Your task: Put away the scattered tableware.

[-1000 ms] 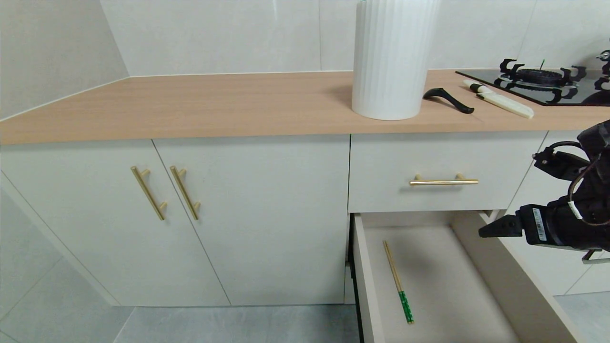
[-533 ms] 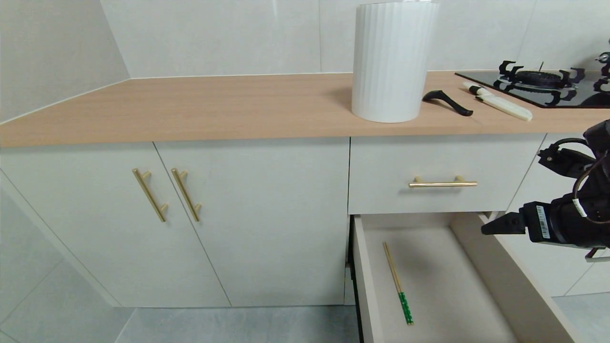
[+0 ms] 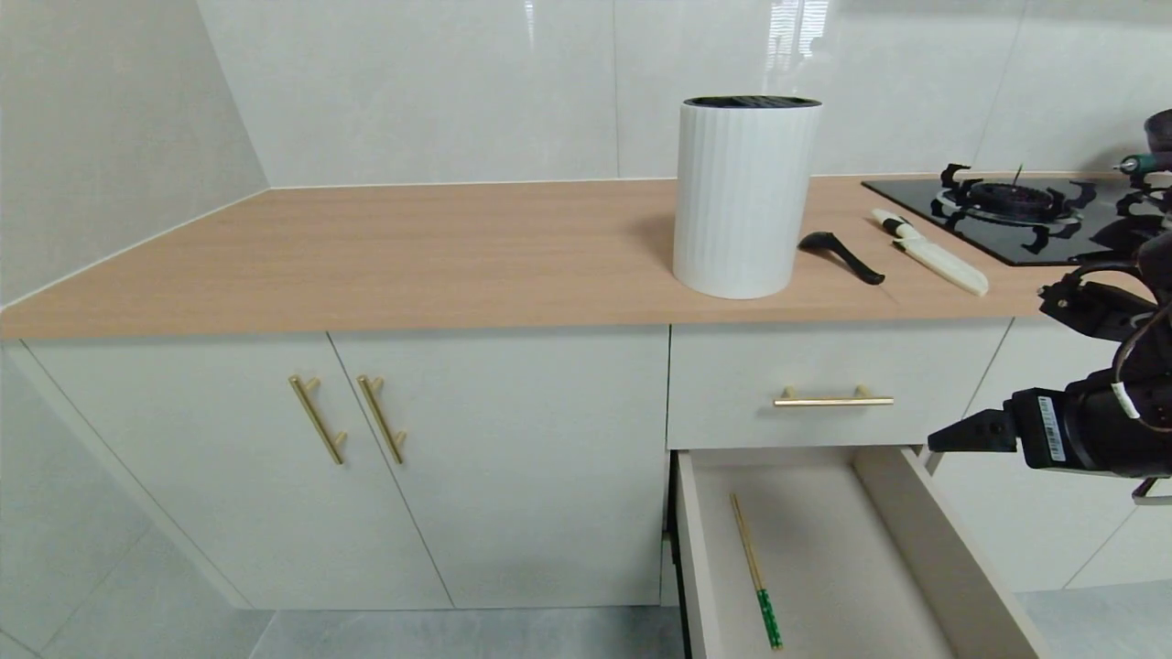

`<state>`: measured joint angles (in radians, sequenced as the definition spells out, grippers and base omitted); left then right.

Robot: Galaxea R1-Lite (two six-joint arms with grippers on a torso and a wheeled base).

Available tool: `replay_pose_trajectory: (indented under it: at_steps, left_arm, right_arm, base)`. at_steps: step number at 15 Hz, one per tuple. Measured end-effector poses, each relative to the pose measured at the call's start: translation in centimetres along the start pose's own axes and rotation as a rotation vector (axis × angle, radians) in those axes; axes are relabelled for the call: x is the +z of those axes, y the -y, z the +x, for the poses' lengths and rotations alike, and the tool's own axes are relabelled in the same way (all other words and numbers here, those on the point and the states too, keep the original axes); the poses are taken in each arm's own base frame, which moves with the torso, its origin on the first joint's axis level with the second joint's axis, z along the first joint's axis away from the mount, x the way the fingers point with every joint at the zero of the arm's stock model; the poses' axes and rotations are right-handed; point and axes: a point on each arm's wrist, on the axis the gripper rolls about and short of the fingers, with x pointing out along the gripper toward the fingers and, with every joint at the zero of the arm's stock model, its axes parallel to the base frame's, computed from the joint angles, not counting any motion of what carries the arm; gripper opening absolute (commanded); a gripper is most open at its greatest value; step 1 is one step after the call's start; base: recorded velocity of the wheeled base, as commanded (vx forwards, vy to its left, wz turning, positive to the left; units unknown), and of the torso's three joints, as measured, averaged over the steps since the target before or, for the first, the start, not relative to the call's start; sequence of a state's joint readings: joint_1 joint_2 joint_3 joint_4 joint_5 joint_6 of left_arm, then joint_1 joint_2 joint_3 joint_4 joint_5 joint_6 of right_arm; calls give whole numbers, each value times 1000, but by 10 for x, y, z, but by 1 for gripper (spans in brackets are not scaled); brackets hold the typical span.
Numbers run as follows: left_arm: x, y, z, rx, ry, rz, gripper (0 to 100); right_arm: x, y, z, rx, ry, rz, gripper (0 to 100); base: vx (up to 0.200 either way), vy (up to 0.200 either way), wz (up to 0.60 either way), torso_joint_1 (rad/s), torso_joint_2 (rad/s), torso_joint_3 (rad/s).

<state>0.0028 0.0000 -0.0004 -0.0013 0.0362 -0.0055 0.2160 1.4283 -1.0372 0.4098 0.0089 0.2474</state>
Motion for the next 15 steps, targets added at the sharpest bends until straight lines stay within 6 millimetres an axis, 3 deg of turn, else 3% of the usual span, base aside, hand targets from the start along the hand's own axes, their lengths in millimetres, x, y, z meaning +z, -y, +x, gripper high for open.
replay_pose_trajectory:
  at_steps: [11, 15]
  left_arm:
    - [0, 0, 0, 0, -1, 0, 100]
    - [0, 0, 0, 0, 0, 0, 100]
  right_arm:
    - [-6, 1, 6, -16, -28, -40, 100]
    - [0, 1, 9, -13, 11, -119, 100]
  base:
    - [0, 0, 0, 218, -483, -271]
    - [0, 0, 0, 72, -155, -82]
